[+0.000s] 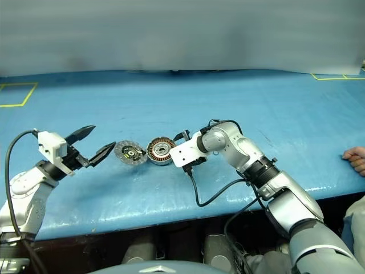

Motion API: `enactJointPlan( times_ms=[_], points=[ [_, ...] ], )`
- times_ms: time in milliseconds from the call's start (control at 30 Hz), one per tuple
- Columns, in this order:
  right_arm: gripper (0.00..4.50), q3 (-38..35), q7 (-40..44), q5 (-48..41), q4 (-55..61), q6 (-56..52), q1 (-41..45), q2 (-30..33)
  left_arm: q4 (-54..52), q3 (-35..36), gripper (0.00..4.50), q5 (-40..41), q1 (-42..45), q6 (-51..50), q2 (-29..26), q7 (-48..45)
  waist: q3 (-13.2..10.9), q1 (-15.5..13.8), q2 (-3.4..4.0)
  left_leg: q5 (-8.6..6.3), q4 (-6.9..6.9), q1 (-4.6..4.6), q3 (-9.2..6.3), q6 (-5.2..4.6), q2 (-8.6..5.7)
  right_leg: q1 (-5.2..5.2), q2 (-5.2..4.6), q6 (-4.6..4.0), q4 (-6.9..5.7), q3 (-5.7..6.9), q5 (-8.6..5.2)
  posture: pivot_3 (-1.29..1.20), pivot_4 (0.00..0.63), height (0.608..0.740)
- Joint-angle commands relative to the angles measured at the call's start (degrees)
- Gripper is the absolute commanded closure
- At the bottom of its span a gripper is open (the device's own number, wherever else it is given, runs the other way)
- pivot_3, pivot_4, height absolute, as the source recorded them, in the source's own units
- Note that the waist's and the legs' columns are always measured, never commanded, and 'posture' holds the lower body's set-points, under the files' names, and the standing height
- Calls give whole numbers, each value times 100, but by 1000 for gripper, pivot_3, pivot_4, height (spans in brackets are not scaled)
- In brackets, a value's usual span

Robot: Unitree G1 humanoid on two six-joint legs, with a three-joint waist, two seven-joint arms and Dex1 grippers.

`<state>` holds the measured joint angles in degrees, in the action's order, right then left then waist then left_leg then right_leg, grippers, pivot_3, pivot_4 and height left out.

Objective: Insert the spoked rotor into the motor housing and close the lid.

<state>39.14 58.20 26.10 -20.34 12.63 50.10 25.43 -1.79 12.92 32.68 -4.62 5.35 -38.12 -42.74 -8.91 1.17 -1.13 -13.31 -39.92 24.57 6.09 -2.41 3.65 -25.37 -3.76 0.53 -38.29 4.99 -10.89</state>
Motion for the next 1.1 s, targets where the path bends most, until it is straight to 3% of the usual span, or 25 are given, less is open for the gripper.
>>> enactJointPlan(
  times_ms=[33, 300, 700, 800, 933, 1100],
  points=[
    [0, 142, 47, 187, -442, 511, 341, -183, -709, 424, 38, 328, -414, -190, 38, -141, 1, -33, 3, 2, 6, 0, -2, 3, 0, -1, 1, -4, -1, 1, -2, 0, 150, 740],
    [0, 290, 0, 436, -1279, 1000, 626, -590, -1094, 265, 38, 17, -1083, -498, 292, -142, 2, -40, 11, 11, 26, -1, 3, -4, -1, -5, 4, -11, 5, 2, -6, 0, 150, 740],
    [0, 659, 196, 923, -2522, 1474, 1032, -968, -920, -224, 38, -502, -1062, -547, 873, -70, 27, -27, 44, 10, 37, -16, 9, 19, 19, -4, 16, -19, 5, 3, -10, 0, 150, 740],
    [643, 765, 153, 1071, -3063, 1494, 1218, -1185, -890, -306, 0, -592, -1023, -546, 1015, -35, 41, -15, 47, 11, 38, -21, 11, 22, 24, -2, 17, -20, 5, 4, -10, 0, 150, 740],
    [1894, 733, 63, 1115, -3589, 1500, 1378, -1439, -909, -442, 0, -693, -1051, -561, 1171, -31, 62, -15, 68, 11, 39, -25, 14, 23, 26, -1, 10, -20, 5, 5, -10, 0, 150, 740],
    [2395, 378, 40, 860, -3505, 1405, 1304, -1411, -871, -644, 0, -878, -1021, -469, 1352, -25, 73, -6, 73, 10, 52, -31, 18, 23, 26, -3, 2, -20, 9, 8, -11, 0, 150, 740]
  ],
)
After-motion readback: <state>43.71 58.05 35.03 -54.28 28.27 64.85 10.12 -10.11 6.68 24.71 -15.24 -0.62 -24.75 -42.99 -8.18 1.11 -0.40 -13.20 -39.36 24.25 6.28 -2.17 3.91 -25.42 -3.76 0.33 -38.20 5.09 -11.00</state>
